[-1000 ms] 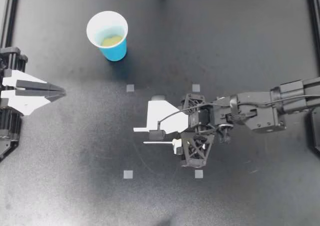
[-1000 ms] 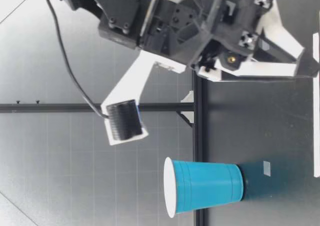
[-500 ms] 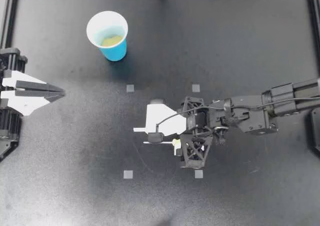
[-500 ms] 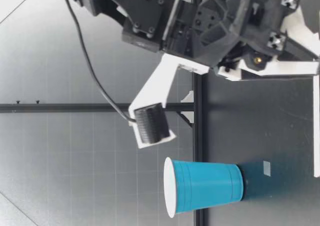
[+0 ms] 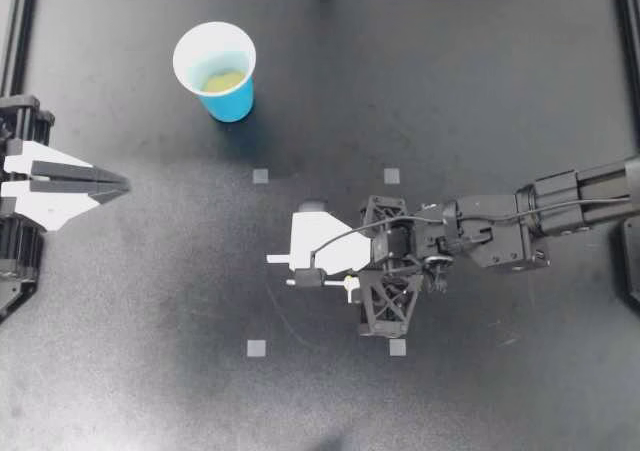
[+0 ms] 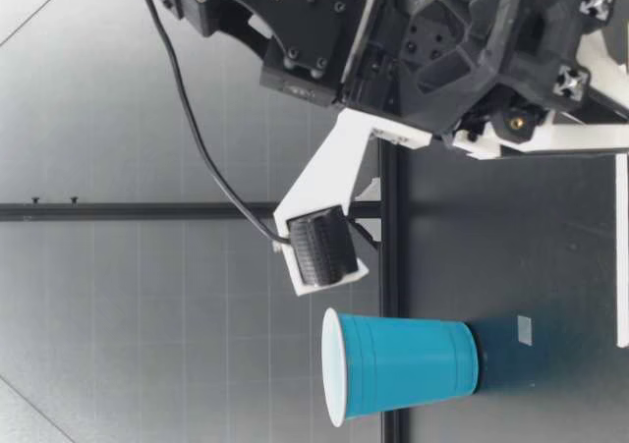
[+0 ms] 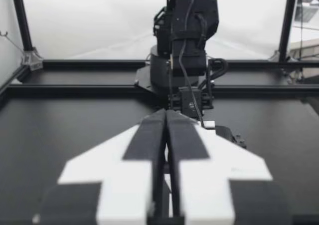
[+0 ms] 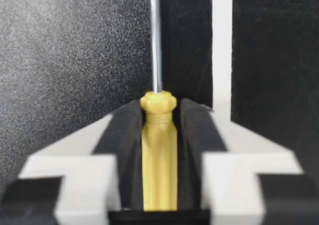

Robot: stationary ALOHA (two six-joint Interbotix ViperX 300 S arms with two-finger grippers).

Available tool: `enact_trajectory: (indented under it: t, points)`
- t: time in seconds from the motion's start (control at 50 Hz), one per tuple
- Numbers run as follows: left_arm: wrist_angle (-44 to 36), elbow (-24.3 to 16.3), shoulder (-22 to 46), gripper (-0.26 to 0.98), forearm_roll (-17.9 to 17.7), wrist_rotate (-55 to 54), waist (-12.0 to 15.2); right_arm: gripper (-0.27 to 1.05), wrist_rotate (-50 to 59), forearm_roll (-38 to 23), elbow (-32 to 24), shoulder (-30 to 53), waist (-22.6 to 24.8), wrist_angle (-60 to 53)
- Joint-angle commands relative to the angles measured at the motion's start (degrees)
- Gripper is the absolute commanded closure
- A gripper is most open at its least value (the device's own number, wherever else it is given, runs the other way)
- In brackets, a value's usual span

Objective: Pick up the screwdriver with the right arm, hand it over to the left arm then place it into the cup.

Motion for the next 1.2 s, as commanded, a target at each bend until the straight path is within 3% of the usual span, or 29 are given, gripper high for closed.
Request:
enact_trajectory:
  t: [0.0, 0.34, 0.5, 0.78, 0.98, 1.18]
  points:
    - [-0.3, -0.7, 0.2, 0.61, -0.1, 0.1, 0.2, 0.49, 0.2, 0.2, -0.8, -0.4, 0.6, 0.2]
    - [-1.8, -0.4, 2.0, 0.60, -0.1, 0.4, 0.2, 0.70, 0.2, 0.2, -0.2, -3.9, 0.6, -0.4]
    - [-5.4, -0.4, 5.7, 0.48, -0.1, 0.4, 0.2, 0.71, 1.4, 0.3, 2.5, -8.1, 0.6, -5.4]
    - [-10.6, -1.8, 13.0, 0.12, -0.1, 0.0, 0.2, 0.71, 7.2, 0.3, 15.9, -18.6, 0.6, -32.5]
    - [-20.6, -3.5, 21.1, 0.10, -0.1, -0.4, 0.2, 0.71, 8.1, 0.3, 22.4, -21.6, -0.4, -57.8]
    - [-29.0, -6.3, 28.9, 0.10, -0.1, -0.7, 0.2, 0.71, 7.5, 0.3, 21.7, -20.4, -1.4, -68.5]
